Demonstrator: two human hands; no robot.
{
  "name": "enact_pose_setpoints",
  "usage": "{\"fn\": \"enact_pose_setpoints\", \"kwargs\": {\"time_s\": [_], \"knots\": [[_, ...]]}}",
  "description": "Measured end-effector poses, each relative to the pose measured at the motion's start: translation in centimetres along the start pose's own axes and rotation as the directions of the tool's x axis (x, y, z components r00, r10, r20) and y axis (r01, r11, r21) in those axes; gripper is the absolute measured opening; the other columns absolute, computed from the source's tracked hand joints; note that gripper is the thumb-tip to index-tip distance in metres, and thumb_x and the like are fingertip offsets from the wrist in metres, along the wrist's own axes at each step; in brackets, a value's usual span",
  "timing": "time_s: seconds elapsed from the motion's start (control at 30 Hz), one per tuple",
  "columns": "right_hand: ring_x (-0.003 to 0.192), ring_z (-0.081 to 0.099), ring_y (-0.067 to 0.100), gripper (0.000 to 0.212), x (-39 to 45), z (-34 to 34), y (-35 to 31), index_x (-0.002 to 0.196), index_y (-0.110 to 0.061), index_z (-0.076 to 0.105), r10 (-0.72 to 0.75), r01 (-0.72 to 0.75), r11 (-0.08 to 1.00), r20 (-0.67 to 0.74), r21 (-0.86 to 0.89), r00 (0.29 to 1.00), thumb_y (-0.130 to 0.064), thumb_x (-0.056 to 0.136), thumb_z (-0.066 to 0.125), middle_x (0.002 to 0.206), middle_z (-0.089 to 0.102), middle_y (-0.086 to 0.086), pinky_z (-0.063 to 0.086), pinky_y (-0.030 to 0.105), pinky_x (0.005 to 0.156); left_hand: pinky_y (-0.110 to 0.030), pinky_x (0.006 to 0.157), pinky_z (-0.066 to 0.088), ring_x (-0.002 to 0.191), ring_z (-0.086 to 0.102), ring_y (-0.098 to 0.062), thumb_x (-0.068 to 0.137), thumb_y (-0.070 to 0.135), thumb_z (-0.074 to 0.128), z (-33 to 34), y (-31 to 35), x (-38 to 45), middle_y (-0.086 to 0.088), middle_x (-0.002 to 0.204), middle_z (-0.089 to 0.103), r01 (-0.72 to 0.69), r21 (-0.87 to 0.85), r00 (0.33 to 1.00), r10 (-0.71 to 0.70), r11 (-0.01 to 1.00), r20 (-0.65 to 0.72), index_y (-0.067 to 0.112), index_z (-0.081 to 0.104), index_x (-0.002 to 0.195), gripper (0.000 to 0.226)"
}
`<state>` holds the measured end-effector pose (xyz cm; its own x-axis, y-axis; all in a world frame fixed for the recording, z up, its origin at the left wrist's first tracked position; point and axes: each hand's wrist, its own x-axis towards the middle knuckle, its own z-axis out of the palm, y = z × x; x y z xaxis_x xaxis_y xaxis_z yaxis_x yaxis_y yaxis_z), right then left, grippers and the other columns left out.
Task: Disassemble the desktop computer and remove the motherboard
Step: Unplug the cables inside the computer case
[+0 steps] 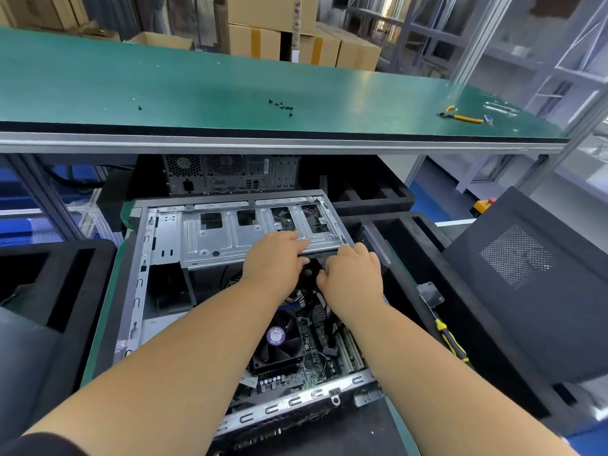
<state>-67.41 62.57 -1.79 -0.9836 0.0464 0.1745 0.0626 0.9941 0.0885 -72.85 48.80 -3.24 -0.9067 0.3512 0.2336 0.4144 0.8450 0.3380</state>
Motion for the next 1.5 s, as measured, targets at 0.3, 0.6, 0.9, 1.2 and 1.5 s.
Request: {"fn": "enact_pose_setpoints", "kwargs": {"time_s": [0.3, 0.6, 0.9, 1.2, 1.5], "knots": [[0.096, 0.05, 0.025, 0.03, -1.0, 0.0, -1.3, 0.091, -0.019, 0.071, -0.189, 0.19, 0.979, 0.03, -0.072, 0.982, -0.039, 0.088, 0.049, 0.092, 0.062, 0.002, 0.035, 0.038, 0.085, -0.037, 0.103, 0.038, 0.136, 0.035, -0.019, 0.095, 0.037, 0.054, 0.6, -0.1, 0.1, 0.008, 0.146, 0.044, 0.036, -0.021, 0.999, -0.036, 0.999, 0.014, 0.034, 0.052, 0.135, 0.04], [0.064, 0.049, 0.014, 0.041, -1.2, -0.9, 1.6, 0.057, -0.016, 0.052, 0.114, -0.04, 0.719, -0.061, 0.694, 0.992, -0.041, 0.087, 0.06, 0.062, 0.049, 0.0, 0.043, 0.035, 0.061, -0.032, 0.104, 0.038, 0.128, 0.041, -0.012, 0.088, 0.014, 0.053, -2.0, 0.2, -1.1, 0.009, 0.137, 0.046, 0.01, -0.301, 1.0, -0.008, 0.953, 0.006, 0.032, 0.056, 0.129, 0.045], [0.051, 0.04, 0.004, 0.038, -0.8, -1.7, 2.5, 0.063, -0.013, 0.062, 0.048, -0.098, 0.503, 0.086, 0.859, 0.995, -0.045, 0.085, 0.066, 0.053, 0.048, -0.005, 0.032, 0.018, 0.049, -0.025, 0.07, 0.05, 0.077, 0.062, -0.005, 0.068, 0.051, 0.076, -3.7, 2.2, -3.0, 0.015, 0.081, 0.067, 0.241, -0.49, 0.903, -0.009, 0.838, 0.429, 0.032, 0.065, 0.078, 0.024], [0.085, 0.044, 0.02, 0.029, -0.7, -1.8, 3.1, 0.083, -0.021, 0.072, 0.083, -0.062, 0.982, -0.112, 0.177, 0.99, -0.043, 0.092, 0.055, 0.086, 0.048, -0.002, 0.046, 0.035, 0.076, -0.027, 0.055, 0.035, 0.065, 0.053, -0.018, 0.082, 0.049, 0.059, -3.3, 0.7, -2.8, -0.002, 0.07, 0.057, 0.338, -0.126, 0.856, -0.25, 0.933, 0.453, 0.011, 0.06, 0.068, 0.04], [0.097, 0.044, 0.023, 0.038, 0.6, -0.8, 1.5, 0.097, -0.019, 0.072, 0.07, -0.069, 0.997, 0.012, -0.044, 0.997, -0.05, 0.091, 0.05, 0.092, 0.04, 0.0, 0.04, 0.035, 0.084, -0.028, 0.053, 0.036, 0.067, 0.049, -0.017, 0.08, 0.061, 0.06, -3.7, 1.4, -3.1, 0.007, 0.071, 0.049, 0.142, 0.102, 0.99, -0.143, 0.985, -0.003, 0.022, 0.047, 0.069, 0.042]]}}
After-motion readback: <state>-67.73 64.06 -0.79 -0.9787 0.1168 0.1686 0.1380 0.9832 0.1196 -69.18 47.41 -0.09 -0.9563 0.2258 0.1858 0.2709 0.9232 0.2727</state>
